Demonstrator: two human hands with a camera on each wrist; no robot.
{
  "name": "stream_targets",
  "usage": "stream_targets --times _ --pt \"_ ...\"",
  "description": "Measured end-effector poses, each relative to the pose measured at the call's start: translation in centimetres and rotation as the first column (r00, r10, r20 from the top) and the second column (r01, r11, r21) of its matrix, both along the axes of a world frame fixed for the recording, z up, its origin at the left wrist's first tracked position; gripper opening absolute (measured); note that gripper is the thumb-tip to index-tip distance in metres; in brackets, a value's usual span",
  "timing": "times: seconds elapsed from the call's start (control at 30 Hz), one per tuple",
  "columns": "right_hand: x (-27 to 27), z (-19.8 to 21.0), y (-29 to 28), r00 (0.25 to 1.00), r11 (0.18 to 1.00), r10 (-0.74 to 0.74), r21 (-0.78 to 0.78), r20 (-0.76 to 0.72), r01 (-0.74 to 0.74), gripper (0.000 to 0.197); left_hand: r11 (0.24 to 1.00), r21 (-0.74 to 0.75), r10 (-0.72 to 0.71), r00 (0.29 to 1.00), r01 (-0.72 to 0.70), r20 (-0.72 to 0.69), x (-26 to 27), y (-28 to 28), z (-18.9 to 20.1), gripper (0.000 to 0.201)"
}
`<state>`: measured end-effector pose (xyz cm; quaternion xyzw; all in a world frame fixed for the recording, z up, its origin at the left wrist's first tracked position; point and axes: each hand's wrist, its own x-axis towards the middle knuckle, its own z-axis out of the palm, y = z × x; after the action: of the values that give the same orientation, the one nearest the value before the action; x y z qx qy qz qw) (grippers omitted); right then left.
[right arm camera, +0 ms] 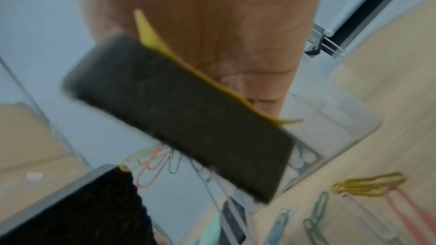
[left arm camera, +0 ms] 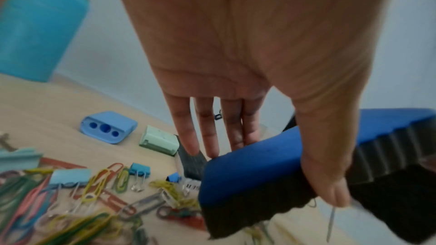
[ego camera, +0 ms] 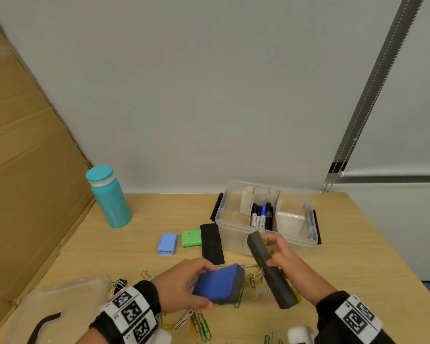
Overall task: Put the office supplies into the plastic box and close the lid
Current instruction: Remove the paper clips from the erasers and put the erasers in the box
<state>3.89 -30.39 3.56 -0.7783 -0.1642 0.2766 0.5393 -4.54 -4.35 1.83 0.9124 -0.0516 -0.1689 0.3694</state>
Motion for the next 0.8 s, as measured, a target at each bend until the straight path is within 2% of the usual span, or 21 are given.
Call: stream_targets --times 0.1,0.17,0.23,0.3,0.43,0.53,0.63,0.7,0.77,0.8 --pt "0.7 0.6 0.3 0.965 0.950 -0.085 0.271 -0.246 0.152 0.069 0.974 -0.200 0.106 0.994 -0.108 -0.021 0.3 0.8 1.1 0.057" --pt "0.9 0.2 0.2 0.933 0.890 -0.054 0.406 -0.355 0.206 0.081 0.935 -0.315 0.162 0.986 -0.162 -0.026 0.5 1.1 1.7 0.064" --pt "0.7 0.1 0.2 0.910 0.851 -0.047 0.460 -0.413 0.253 0.076 0.887 -0.417 0.209 0.978 -0.200 -0.024 0.7 1.3 2.0 0.071" --pt "0.4 0.3 0.5 0.898 0.862 -0.089 0.418 -0.430 0.286 0.066 0.841 -0.495 0.237 0.971 -0.220 -0.029 1.0 1.5 2.2 0.079" --pt "-0.1 0.8 1.4 0.946 0.938 -0.101 0.287 -0.308 0.194 0.069 0.743 -0.605 0.296 0.952 -0.284 -0.084 1.4 1.2 2.7 0.085" --pt "-0.7 1.2 2.0 0.979 0.964 -0.106 0.224 -0.176 0.144 0.059 0.697 -0.639 0.316 0.939 -0.326 -0.133 1.8 1.0 3.1 0.087" --pt "-1.0 1.4 2.3 0.993 0.974 -0.079 0.206 -0.087 0.095 0.050 0.626 -0.689 0.317 0.927 -0.365 -0.202 1.8 0.5 3.6 0.068" --pt "-1.4 1.7 2.5 0.996 0.974 -0.060 0.215 -0.065 0.073 0.036 0.588 -0.704 0.327 0.913 -0.397 -0.242 1.9 0.0 3.8 0.050" --pt "-1.6 1.7 2.7 0.998 0.979 -0.055 0.198 0.003 0.054 0.028 0.560 -0.709 0.338 0.900 -0.428 -0.275 1.9 -0.3 4.0 0.045" --pt "-1.6 1.5 2.7 0.997 0.984 -0.059 0.174 0.046 0.050 0.030 0.550 -0.711 0.342 0.895 -0.438 -0.287 2.0 -0.5 4.0 0.045"
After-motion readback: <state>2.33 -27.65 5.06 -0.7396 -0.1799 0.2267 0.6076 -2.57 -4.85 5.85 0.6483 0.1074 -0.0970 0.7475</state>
